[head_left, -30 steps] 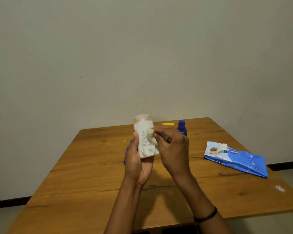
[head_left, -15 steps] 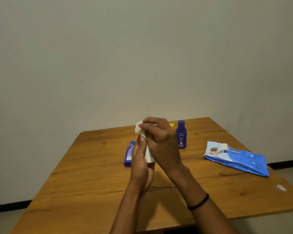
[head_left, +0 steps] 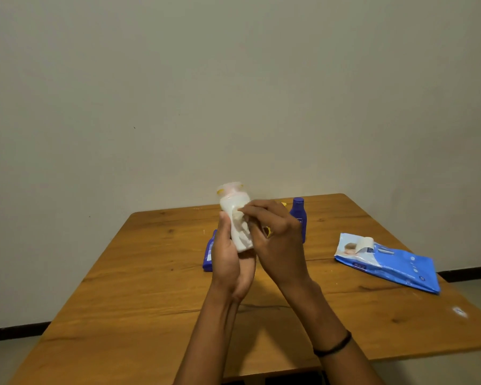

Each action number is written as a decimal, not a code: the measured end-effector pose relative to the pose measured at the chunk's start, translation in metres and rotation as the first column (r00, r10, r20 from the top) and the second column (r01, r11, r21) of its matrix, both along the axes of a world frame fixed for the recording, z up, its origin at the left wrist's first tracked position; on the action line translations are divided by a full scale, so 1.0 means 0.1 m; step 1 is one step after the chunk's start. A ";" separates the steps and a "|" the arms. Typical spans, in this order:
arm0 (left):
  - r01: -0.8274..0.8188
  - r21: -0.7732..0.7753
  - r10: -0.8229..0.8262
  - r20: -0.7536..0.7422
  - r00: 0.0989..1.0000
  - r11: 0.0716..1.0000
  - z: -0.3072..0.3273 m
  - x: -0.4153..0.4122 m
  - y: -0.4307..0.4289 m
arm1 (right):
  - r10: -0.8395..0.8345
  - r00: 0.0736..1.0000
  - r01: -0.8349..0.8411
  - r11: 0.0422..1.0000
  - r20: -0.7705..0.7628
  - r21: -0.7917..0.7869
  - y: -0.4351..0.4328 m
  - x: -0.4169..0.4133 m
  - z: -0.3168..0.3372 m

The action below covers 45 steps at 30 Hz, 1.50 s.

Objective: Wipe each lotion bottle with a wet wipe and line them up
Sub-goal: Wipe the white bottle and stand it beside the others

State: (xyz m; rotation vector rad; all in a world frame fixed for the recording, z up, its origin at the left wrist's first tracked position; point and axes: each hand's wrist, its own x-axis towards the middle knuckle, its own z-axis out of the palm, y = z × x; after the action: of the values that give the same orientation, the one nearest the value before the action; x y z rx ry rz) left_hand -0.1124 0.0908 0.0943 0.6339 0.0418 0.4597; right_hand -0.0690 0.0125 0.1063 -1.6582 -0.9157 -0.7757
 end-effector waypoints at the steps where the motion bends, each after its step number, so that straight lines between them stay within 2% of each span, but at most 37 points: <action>1: 0.026 -0.020 -0.026 0.001 1.000 0.999 0.02 0.00 0.02 | -0.001 1.000 0.001 1.000 -0.009 0.006 -0.01 -0.03 -0.04; 4: 0.099 -0.054 -0.100 -0.029 0.995 0.994 0.06 -0.03 0.06 | -0.009 1.000 0.009 1.000 0.023 -0.004 -0.04 -0.13 -0.20; 9: 0.193 -0.235 -0.200 -0.002 0.980 0.953 0.13 -0.07 0.09 | -0.055 0.993 0.049 0.997 0.103 0.058 -0.06 -0.23 -0.33; 15: 0.194 -0.339 -0.196 0.028 0.980 0.921 0.15 -0.13 0.07 | -0.111 0.986 0.103 0.993 0.122 0.063 -0.13 -0.15 -0.30; 17: 0.186 -0.357 -0.182 0.044 0.982 0.915 0.15 -0.14 0.06 | -0.135 0.987 0.127 0.987 0.083 0.101 -0.14 -0.13 -0.29; 20: 0.242 -0.386 -0.228 0.084 0.970 0.890 0.13 -0.13 0.05 | -0.100 0.995 0.097 0.986 0.015 0.133 -0.06 -0.22 -0.28; 22: 0.283 -0.415 -0.268 0.095 0.959 0.865 0.12 -0.12 0.05 | -0.014 0.997 0.009 0.998 0.072 0.066 -0.01 -0.28 -0.28; 25: 0.238 -0.400 -0.231 0.066 0.971 0.885 0.10 -0.11 0.08 | 0.019 0.991 -0.017 1.000 0.136 -0.017 -0.08 -0.18 -0.26; 29: 0.170 -0.421 -0.157 0.065 0.985 0.891 0.11 -0.08 0.07 | -0.100 0.993 0.096 0.992 0.055 0.080 -0.16 -0.06 -0.27; 34: 0.194 -0.364 -0.195 0.035 0.980 0.911 0.11 -0.07 0.06 | -0.020 0.989 0.019 1.000 0.145 0.012 -0.11 -0.13 -0.28; 37: 0.163 -0.365 -0.160 0.038 0.986 0.917 0.13 -0.08 0.00 | -0.142 0.989 0.135 0.983 0.046 0.126 -0.15 -0.07 -0.24; 40: 0.222 -0.374 -0.211 0.070 0.975 0.901 0.16 -0.09 -0.04 | -0.103 0.995 0.104 0.986 -0.015 0.130 -0.07 -0.18 -0.25; 45: 0.249 -0.340 -0.262 0.007 0.965 0.907 0.17 -0.08 -0.01 | -0.028 0.999 0.032 0.996 -0.041 0.086 -0.01 -0.35 -0.27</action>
State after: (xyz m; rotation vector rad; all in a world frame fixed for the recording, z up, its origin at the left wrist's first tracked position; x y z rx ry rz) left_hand -0.1204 0.0902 0.1114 0.3015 0.0720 0.1778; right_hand -0.1037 0.0118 0.0792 -1.6089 -0.8195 -0.7890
